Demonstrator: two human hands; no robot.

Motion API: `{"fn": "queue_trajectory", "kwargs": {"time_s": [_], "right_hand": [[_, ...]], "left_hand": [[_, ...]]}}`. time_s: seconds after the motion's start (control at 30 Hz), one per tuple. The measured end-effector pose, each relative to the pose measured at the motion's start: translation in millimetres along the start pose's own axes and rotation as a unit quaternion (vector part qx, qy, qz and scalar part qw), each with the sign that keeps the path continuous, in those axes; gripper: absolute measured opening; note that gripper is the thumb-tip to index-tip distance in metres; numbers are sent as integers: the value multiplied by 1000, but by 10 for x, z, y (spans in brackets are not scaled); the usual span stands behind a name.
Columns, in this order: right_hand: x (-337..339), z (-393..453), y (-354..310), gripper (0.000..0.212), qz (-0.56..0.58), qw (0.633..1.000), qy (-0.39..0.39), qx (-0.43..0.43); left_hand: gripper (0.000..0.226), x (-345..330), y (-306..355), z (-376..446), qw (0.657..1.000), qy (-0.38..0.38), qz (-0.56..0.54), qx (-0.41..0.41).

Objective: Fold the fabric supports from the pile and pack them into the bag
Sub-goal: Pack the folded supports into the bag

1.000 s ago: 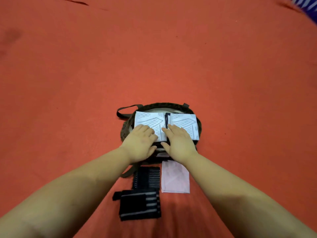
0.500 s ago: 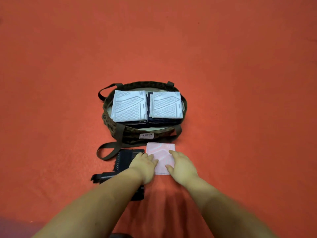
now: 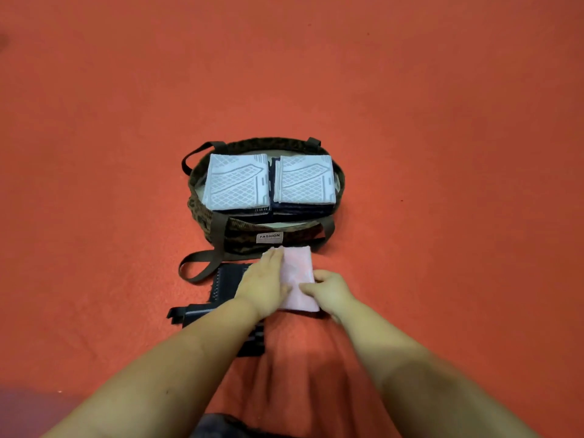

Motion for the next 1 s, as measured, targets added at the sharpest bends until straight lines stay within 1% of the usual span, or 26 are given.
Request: {"fn": "queue_trajectory", "kwargs": {"time_s": [0.07, 0.13, 0.23, 0.3, 0.33, 0.37, 0.4, 0.47, 0.5, 0.53, 0.6, 0.67, 0.77, 0.8, 0.87, 0.9, 1.0], "right_hand": [[64, -150, -126, 16, -9, 1000, -17, 21], [132, -276, -260, 20, -23, 998, -38, 46], [287, -468, -483, 21, -32, 996, -49, 72], [384, -553, -599, 19, -20, 995, -55, 82], [424, -585, -644, 18, -15, 995, -55, 86], [465, -617, -687, 17, -15, 995, -52, 88], [499, -644, -730, 16, -14, 995, -48, 91], [538, -686, -825, 15, -6, 994, -44, 97], [537, -701, -886, 17, 4, 994, -46, 102], [527, -715, -951, 18, 17, 993, -50, 107], [488, -714, -1084, 20, 39, 991, -53, 115], [427, -689, -1208, 18, 47, 990, -52, 120], [336, -596, -1352, 17, 48, 991, -35, 122], [304, -550, -1392, 17, 49, 991, -26, 122], [238, -462, -1474, 15, 46, 992, -10, 115], [206, -411, -1515, 15, 46, 993, 0, 109], [138, -267, -1694, 18, 32, 992, 46, 110]], "left_hand": [[88, 198, 75, -45, 999, 43, -3, -22], [88, 355, 138, -63, 998, 50, 26, -41], [71, 565, 186, -127, 999, 17, 44, -12], [52, 681, 183, -190, 1000, -10, 13, 10], [42, 725, 154, -222, 999, -20, -41, 22], [35, 771, 132, -272, 992, -25, -116, 35], [32, 799, 99, -320, 978, -28, -203, 47], [21, 827, 70, -408, 928, -27, -367, 60], [17, 828, 67, -444, 900, -29, -430, 71], [17, 820, 62, -470, 872, -31, -480, 85], [22, 806, 53, -505, 830, -30, -547, 107], [21, 843, 63, -529, 806, -22, -581, 109], [16, 976, -16, -532, 798, 20, -593, 102], [14, 1037, -54, -527, 802, 30, -589, 96], [15, 1175, -149, -495, 823, 44, -560, 83], [22, 1251, -198, -479, 828, 53, -553, 80], [54, 1496, -357, -432, 818, 111, -558, 85]]}}
Point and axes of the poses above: each hand's wrist, its own z-axis towards the middle knuckle, its own x-axis out of the back of the hand, y = z × x, the point moved 7 cm from there along z, towards the middle knuckle, and after that the axes turned 6 degrees about -y, right-handed, at the moved point
